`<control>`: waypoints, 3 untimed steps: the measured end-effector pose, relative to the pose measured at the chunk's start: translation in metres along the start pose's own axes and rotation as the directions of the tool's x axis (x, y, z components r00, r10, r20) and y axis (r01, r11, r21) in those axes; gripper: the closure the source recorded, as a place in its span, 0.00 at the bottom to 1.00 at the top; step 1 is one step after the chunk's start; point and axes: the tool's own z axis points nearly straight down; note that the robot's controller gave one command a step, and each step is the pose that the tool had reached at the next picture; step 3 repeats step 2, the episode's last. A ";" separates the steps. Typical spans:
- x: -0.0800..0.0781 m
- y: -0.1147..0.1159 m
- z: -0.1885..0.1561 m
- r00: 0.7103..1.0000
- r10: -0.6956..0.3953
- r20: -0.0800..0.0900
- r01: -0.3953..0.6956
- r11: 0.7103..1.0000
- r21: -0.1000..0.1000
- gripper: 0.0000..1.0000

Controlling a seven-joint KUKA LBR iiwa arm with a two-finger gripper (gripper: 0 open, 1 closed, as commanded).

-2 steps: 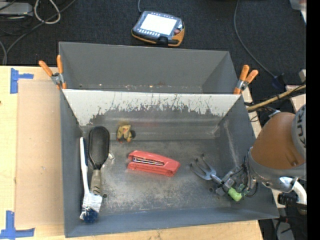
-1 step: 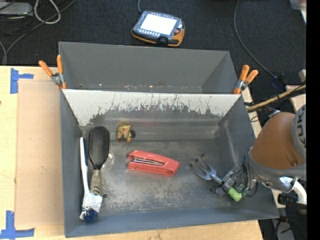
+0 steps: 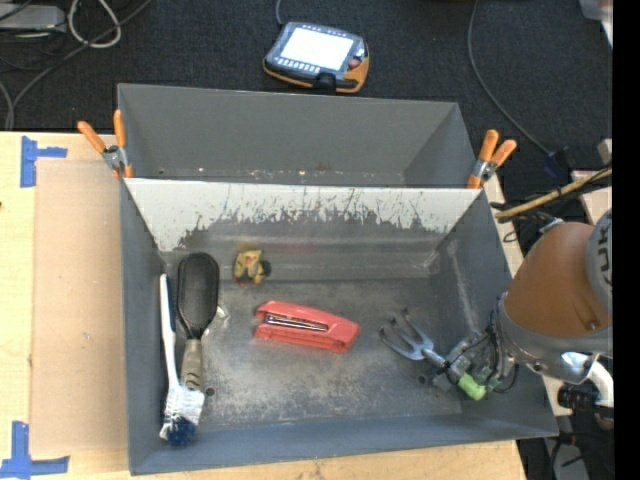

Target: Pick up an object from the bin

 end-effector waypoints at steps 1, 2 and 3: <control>0.001 -0.001 -0.023 1.000 -0.002 -0.001 0.002 1.000 0.001 1.00; 0.001 -0.001 -0.041 1.000 -0.004 -0.003 0.004 1.000 0.001 1.00; 0.001 -0.001 -0.041 1.000 -0.004 -0.003 0.004 1.000 0.001 1.00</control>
Offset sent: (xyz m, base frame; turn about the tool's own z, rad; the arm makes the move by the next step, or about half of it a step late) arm -0.0009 0.0002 0.0441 -0.0006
